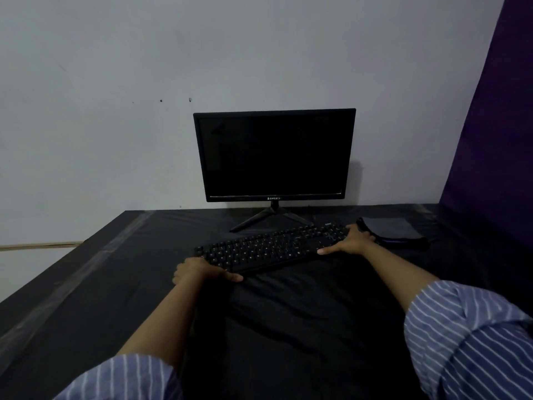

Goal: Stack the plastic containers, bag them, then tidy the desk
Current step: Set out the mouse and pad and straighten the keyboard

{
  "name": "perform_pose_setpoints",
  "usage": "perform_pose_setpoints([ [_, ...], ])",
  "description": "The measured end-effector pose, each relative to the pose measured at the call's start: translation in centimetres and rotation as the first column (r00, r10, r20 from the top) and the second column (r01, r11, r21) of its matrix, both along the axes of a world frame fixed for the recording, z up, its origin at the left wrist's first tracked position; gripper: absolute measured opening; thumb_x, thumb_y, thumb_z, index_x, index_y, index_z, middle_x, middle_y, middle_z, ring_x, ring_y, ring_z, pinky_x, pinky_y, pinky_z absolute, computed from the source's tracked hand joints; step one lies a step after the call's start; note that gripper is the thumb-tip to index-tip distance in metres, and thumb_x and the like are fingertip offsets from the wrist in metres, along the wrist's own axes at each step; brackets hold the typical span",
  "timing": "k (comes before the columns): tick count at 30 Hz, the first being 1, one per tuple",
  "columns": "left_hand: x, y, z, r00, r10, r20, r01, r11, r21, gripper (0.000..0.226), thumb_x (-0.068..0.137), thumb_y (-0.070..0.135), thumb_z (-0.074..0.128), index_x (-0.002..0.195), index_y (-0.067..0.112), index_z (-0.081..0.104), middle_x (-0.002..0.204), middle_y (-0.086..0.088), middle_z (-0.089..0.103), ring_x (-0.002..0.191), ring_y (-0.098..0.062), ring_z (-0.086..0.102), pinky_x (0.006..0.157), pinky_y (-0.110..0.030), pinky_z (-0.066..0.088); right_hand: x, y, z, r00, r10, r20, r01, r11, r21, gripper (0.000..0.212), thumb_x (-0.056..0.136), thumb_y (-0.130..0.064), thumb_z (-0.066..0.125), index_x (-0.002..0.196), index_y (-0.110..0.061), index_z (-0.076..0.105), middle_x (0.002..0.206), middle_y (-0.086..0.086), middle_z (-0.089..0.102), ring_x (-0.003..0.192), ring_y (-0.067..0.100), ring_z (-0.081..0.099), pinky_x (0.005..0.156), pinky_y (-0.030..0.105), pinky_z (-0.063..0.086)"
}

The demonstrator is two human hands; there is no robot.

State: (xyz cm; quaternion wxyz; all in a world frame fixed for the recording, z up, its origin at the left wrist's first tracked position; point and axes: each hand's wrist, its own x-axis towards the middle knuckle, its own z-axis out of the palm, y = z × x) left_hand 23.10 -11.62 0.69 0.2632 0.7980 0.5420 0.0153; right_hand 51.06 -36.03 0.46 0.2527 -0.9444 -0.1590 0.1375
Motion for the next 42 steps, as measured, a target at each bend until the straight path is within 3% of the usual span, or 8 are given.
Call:
perform_pose_setpoints([
  [4,0.3,0.0,-0.1,0.999,0.035,-0.010,-0.034,0.999,0.033,0.154,0.027,0.072,0.084,0.148,0.001,0.021,0.152,-0.017,0.028,0.140,-0.033,0.030,0.115,-0.042,0.029,0.4,0.1,0.4,1.000,-0.016,-0.021,0.016,1.000,-0.010,0.156,0.030,-0.070,0.087,0.154,-0.012,0.014,0.160,0.017,0.014,0.147,0.039,0.014,0.120,0.051,0.018],
  [8,0.6,1.0,-0.1,0.997,0.059,0.059,-0.061,0.998,0.027,0.151,0.031,0.065,0.088,0.147,0.000,0.016,0.151,-0.018,0.027,0.140,-0.034,0.031,0.114,-0.044,0.027,0.4,0.1,0.5,0.999,-0.013,-0.050,0.012,1.000,-0.019,0.147,0.030,-0.070,0.087,0.151,-0.009,0.029,0.159,0.021,0.018,0.146,0.040,0.016,0.119,0.048,0.022],
  [13,1.9,2.5,0.2,0.974,0.056,0.220,-0.050,0.998,-0.032,0.143,0.038,0.051,0.093,0.146,0.001,0.015,0.150,-0.019,0.033,0.137,-0.036,0.036,0.114,-0.049,0.028,0.8,0.7,0.5,0.995,-0.092,-0.038,0.093,0.996,0.008,0.162,0.026,-0.074,0.084,0.153,-0.005,0.011,0.159,0.024,0.009,0.146,0.042,0.011,0.119,0.053,0.019],
  [17,3.8,3.7,1.1,0.956,0.007,0.295,-0.003,1.000,-0.014,0.131,0.047,0.043,0.093,0.147,0.001,0.018,0.150,-0.019,0.030,0.138,-0.035,0.034,0.114,-0.049,0.029,1.2,1.5,0.6,0.989,-0.141,-0.038,0.146,0.979,0.144,0.165,0.027,-0.070,0.087,0.153,-0.005,0.003,0.158,0.022,0.010,0.145,0.040,0.017,0.118,0.053,0.023],
  [20,5.5,5.0,1.7,0.958,-0.027,0.287,0.022,1.000,0.018,0.125,0.052,0.043,0.091,0.147,0.003,0.020,0.151,-0.018,0.030,0.140,-0.034,0.031,0.116,-0.046,0.025,1.9,2.3,0.3,0.985,-0.169,-0.029,0.171,0.961,0.219,0.162,0.031,-0.065,0.090,0.153,-0.002,0.004,0.157,0.023,0.012,0.144,0.040,0.018,0.118,0.049,0.025],
  [29,9.8,8.2,1.9,0.976,-0.114,0.183,0.108,0.993,0.046,0.117,0.052,0.053,0.087,0.146,0.012,0.032,0.149,-0.014,0.037,0.139,-0.035,0.031,0.116,-0.047,0.025,3.9,3.5,0.1,0.975,-0.222,-0.008,0.218,0.952,0.216,0.155,0.034,-0.069,0.087,0.151,0.001,0.014,0.154,0.026,0.017,0.142,0.039,0.024,0.117,0.047,0.029],
  [38,11.4,9.1,-0.9,0.979,-0.055,0.198,0.042,0.997,0.068,0.123,0.053,0.056,0.086,0.150,0.014,0.022,0.155,-0.013,0.025,0.144,-0.036,0.016,0.117,-0.051,0.015,5.2,5.2,-1.3,0.969,-0.245,0.010,0.239,0.953,0.187,0.156,0.031,-0.071,0.087,0.150,0.000,0.014,0.153,0.024,0.015,0.140,0.042,0.025,0.114,0.049,0.029],
  [42,11.7,9.7,-1.1,0.970,-0.057,0.235,0.041,0.996,0.074,0.121,0.056,0.055,0.085,0.150,0.015,0.021,0.155,-0.011,0.025,0.143,-0.036,0.018,0.116,-0.052,0.014,5.6,6.0,-1.8,0.964,-0.262,0.046,0.250,0.951,0.181,0.147,0.029,-0.079,0.081,0.145,-0.005,0.027,0.149,0.022,0.020,0.137,0.040,0.027,0.112,0.047,0.027],
])
